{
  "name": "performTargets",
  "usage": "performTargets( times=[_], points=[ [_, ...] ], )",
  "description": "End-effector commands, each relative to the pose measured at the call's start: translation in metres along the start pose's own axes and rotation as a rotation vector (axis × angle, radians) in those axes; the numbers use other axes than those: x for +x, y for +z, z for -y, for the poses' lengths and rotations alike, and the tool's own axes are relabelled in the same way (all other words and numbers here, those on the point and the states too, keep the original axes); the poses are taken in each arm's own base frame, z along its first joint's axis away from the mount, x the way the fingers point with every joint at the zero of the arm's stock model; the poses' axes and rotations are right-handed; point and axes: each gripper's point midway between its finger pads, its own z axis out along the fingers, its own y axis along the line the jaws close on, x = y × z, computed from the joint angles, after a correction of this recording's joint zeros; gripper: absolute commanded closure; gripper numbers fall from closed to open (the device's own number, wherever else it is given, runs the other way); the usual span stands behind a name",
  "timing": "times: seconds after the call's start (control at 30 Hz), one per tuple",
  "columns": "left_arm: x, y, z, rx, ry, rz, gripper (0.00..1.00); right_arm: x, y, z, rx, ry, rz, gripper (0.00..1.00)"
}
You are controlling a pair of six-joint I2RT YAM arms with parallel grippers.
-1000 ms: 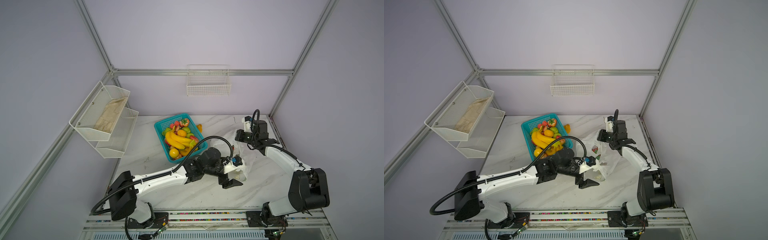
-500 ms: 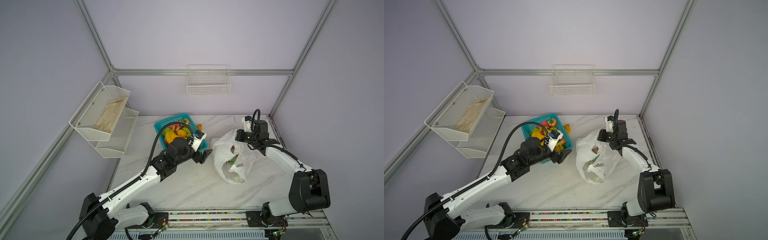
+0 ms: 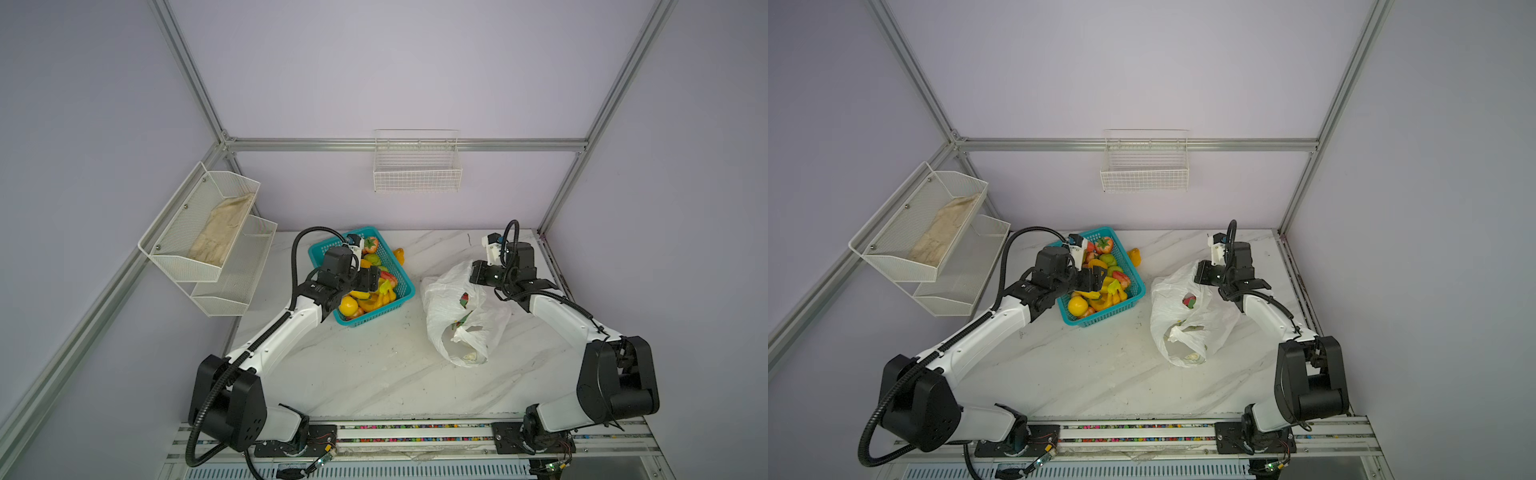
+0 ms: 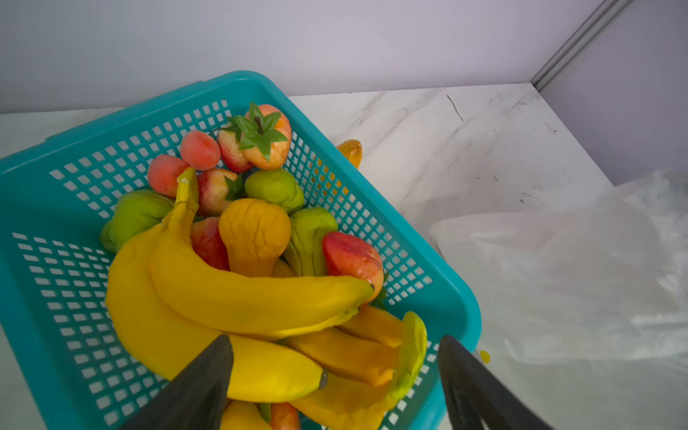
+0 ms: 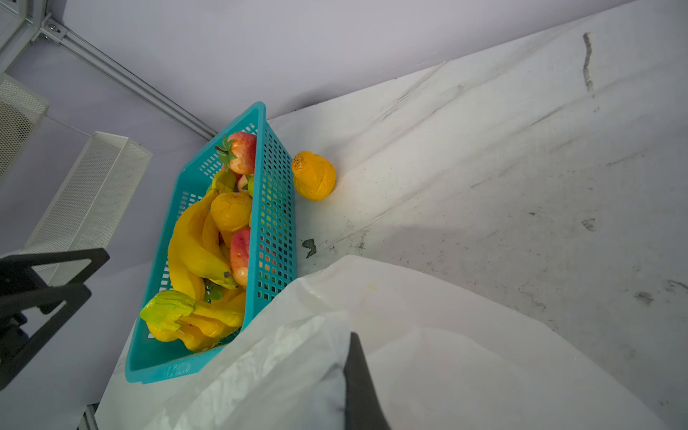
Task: Place the fake fruits into the plastic bag and tie a complex knot
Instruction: 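Move the left gripper over the teal basket toward a red apple, then grasp a peach with the left gripper and carry it to the bag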
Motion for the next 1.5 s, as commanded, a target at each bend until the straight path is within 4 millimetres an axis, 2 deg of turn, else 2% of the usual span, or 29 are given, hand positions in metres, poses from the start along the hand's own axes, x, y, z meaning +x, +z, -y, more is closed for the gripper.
performTargets(
  times=[0.0, 0.1, 0.27, 0.47, 0.6, 0.8, 1.03, 1.2, 1.33, 1.47],
  points=[
    [-0.068, 0.005, -0.008, -0.001, -0.038, 0.127, 0.16, -0.003, 0.000, -0.002, -0.016, -0.029, 0.016, 1.00],
    [-0.077, 0.033, -0.023, -0.039, -0.025, 0.105, 0.16, -0.005, -0.002, -0.004, -0.016, -0.039, 0.025, 1.00],
    [-0.088, 0.076, -0.033, -0.065, 0.044, 0.064, 0.14, -0.007, -0.004, -0.004, -0.009, -0.045, 0.029, 1.00],
    [-0.085, 0.130, -0.046, -0.092, 0.099, -0.011, 0.13, -0.008, -0.001, -0.002, -0.003, -0.041, 0.017, 1.00],
    [-0.081, 0.150, -0.054, -0.120, 0.115, -0.043, 0.13, -0.007, 0.000, -0.001, 0.003, -0.042, 0.012, 1.00],
    [-0.078, 0.172, -0.049, -0.075, 0.109, -0.055, 0.22, -0.003, 0.003, 0.002, 0.008, -0.039, -0.002, 1.00],
    [-0.077, 0.187, -0.051, -0.073, 0.112, -0.058, 0.35, -0.002, 0.001, 0.002, 0.012, -0.043, -0.004, 1.00],
    [-0.081, 0.189, -0.049, -0.068, 0.118, -0.047, 0.44, -0.003, -0.002, 0.001, 0.013, -0.046, 0.003, 1.00],
    [-0.087, 0.181, -0.047, -0.065, 0.124, -0.036, 0.52, -0.002, -0.003, 0.000, 0.010, -0.044, 0.003, 1.00],
    [-0.096, 0.156, -0.043, -0.063, 0.123, -0.012, 0.56, -0.002, -0.006, -0.002, 0.008, -0.039, 0.007, 1.00]
  ],
)
